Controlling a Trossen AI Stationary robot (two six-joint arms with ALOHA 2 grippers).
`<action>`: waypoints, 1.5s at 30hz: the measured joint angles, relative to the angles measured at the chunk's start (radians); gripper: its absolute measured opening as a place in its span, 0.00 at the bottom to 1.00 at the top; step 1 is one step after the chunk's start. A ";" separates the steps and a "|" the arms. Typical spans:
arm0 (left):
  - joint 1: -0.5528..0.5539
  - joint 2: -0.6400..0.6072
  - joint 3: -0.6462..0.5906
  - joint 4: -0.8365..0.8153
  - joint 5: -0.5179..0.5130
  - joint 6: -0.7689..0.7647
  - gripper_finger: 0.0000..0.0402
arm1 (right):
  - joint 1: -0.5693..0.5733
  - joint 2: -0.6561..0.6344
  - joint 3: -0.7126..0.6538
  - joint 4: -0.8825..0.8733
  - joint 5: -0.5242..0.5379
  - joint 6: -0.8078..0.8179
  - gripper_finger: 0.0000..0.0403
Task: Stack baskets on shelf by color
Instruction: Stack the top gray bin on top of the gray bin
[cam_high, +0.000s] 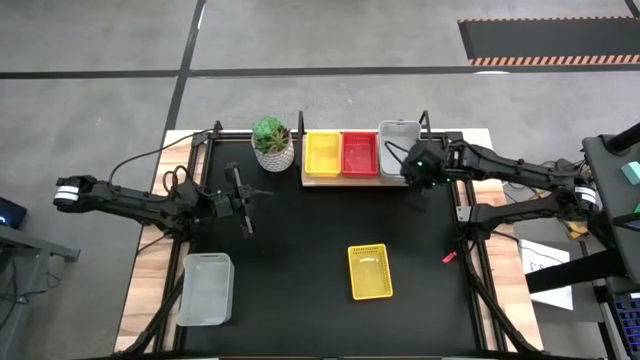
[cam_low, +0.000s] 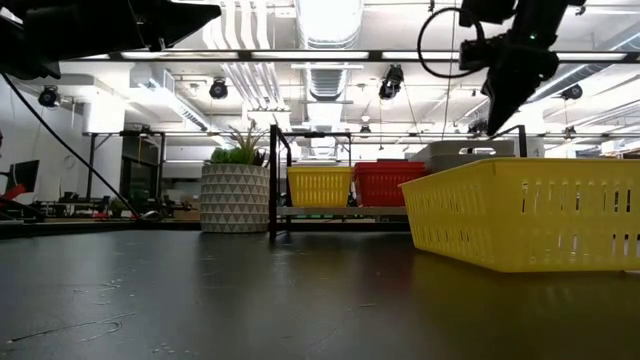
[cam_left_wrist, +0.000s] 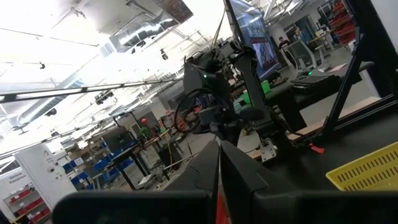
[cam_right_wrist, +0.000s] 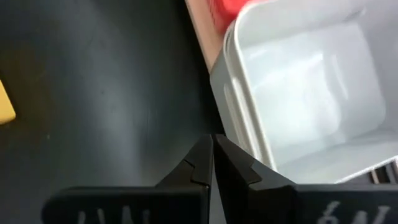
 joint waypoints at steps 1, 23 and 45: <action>0.000 0.000 0.000 0.000 0.000 0.000 0.00 | 0.000 0.000 -0.008 -0.005 0.000 0.004 0.02; 0.000 0.000 -0.003 0.000 0.000 0.000 0.00 | 0.000 0.000 -0.059 -0.020 0.244 0.019 0.02; 0.000 0.000 -0.003 0.000 0.000 0.000 0.00 | 0.019 0.054 -0.079 0.313 0.026 -0.003 0.02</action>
